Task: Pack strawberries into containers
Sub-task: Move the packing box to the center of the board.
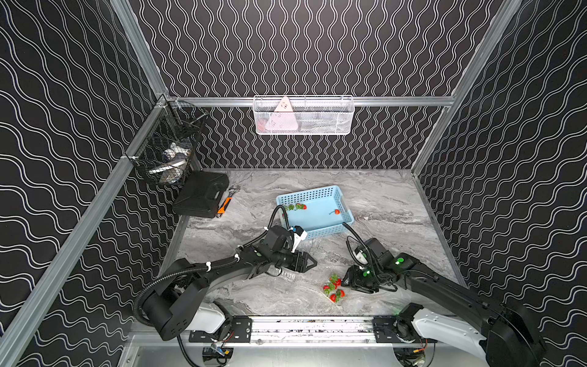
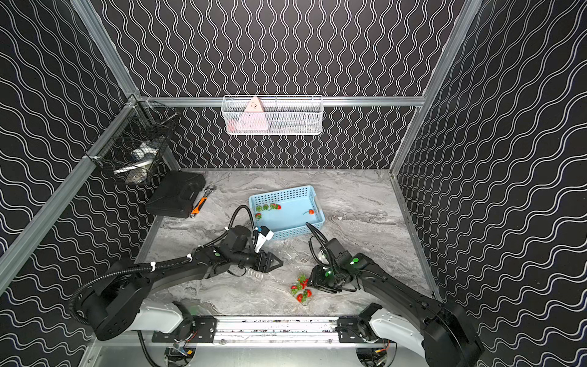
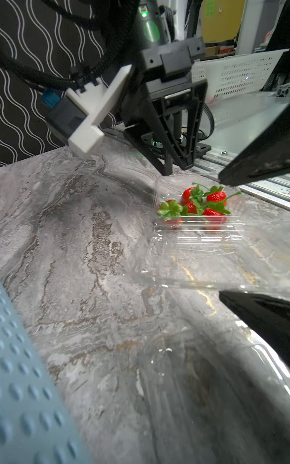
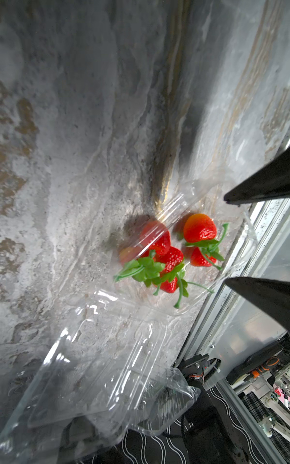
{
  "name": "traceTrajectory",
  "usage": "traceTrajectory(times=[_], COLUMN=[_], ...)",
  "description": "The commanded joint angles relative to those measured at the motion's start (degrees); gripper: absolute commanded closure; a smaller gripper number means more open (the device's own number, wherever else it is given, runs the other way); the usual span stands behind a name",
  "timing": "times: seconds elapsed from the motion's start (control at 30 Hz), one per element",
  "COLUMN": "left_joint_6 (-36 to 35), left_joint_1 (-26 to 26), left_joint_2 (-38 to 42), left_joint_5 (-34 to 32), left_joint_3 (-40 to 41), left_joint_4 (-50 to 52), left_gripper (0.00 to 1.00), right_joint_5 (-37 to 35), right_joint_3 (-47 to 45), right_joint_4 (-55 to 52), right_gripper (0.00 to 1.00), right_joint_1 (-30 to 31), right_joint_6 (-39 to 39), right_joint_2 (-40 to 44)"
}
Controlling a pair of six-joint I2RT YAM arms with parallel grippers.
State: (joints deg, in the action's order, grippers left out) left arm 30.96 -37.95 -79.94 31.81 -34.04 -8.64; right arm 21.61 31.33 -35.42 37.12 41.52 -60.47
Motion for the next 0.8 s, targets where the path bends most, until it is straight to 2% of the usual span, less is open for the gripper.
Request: traceTrajectory(times=[0.0, 0.27, 0.43, 0.63, 0.77], left_joint_6=[2.26, 3.29, 5.36, 6.97, 6.04], left_joint_1=[-1.68, -5.72, -10.25, -15.48, -17.88], left_joint_2=[0.21, 1.26, -0.5, -2.5, -2.67], left_joint_5=[1.06, -0.7, -2.58, -4.99, -6.4], left_joint_3=[0.16, -2.29, -2.1, -2.3, -4.0], left_joint_4=[-4.45, -4.75, -8.45, -11.57, -9.86], left_gripper=[0.29, 0.29, 0.29, 0.29, 0.29], right_joint_5=[0.56, 0.76, 0.53, -5.7, -10.61], right_joint_3=[-0.05, -0.02, -0.7, 1.68, 2.36], right_joint_4=[1.84, 2.15, 2.78, -2.82, -7.04], right_gripper=[0.51, 0.51, 0.51, 0.48, 0.45], right_joint_1=[0.05, 0.05, 0.05, -0.16, -1.07], right_joint_6=[0.38, 0.52, 1.29, 3.42, 8.78], right_joint_2=[-0.43, -0.1, 0.38, 4.59, 13.18])
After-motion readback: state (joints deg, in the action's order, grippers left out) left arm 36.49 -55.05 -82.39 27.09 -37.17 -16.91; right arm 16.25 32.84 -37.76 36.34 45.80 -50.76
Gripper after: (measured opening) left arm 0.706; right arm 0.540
